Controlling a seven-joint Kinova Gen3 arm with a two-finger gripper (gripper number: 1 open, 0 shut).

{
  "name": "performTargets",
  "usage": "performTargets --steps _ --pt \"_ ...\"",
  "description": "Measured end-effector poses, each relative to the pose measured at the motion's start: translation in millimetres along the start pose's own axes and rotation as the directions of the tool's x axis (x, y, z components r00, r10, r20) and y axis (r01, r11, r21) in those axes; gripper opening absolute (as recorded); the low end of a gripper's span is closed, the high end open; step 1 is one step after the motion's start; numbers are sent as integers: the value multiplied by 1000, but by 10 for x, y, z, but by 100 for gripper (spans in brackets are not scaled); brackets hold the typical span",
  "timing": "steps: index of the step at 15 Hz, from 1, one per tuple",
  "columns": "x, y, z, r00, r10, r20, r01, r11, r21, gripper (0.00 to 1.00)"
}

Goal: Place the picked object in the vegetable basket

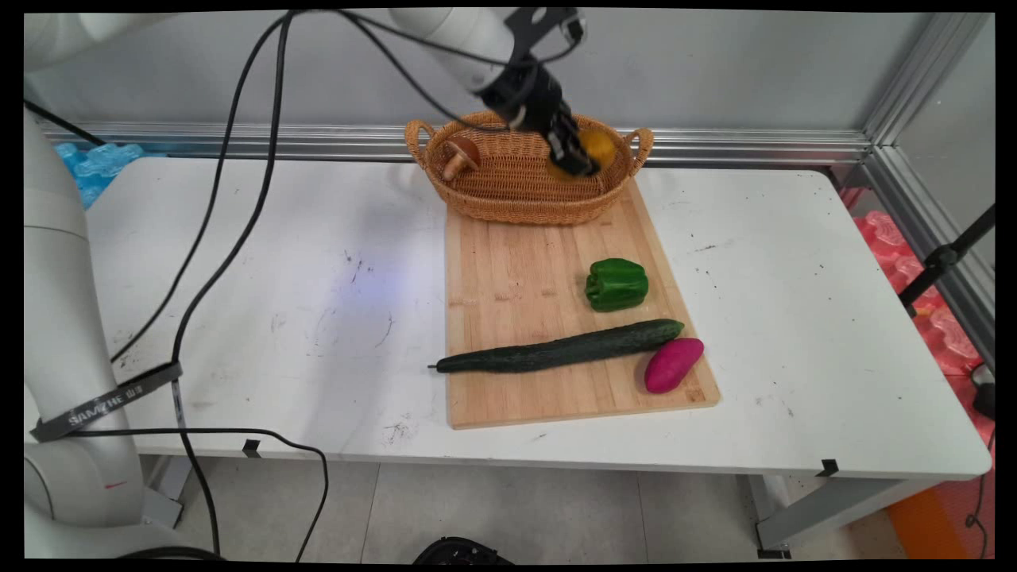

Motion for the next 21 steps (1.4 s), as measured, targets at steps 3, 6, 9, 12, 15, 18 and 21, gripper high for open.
performTargets --steps 3,6,9,12,15,18,21 --pt "18 -376 9 1000 28 -1 -28 998 48 0" --pt "-45 -674 63 999 41 6 -41 996 76 0" --pt "-153 -919 151 999 47 18 -48 995 91 0" --pt "-327 -1169 291 998 56 40 -59 994 94 0" --pt "-502 -1373 443 996 67 64 -73 993 94 0" --pt "-657 -1534 597 994 70 83 -78 993 91 0" --pt "-768 -1635 727 993 69 94 -77 994 84 0"
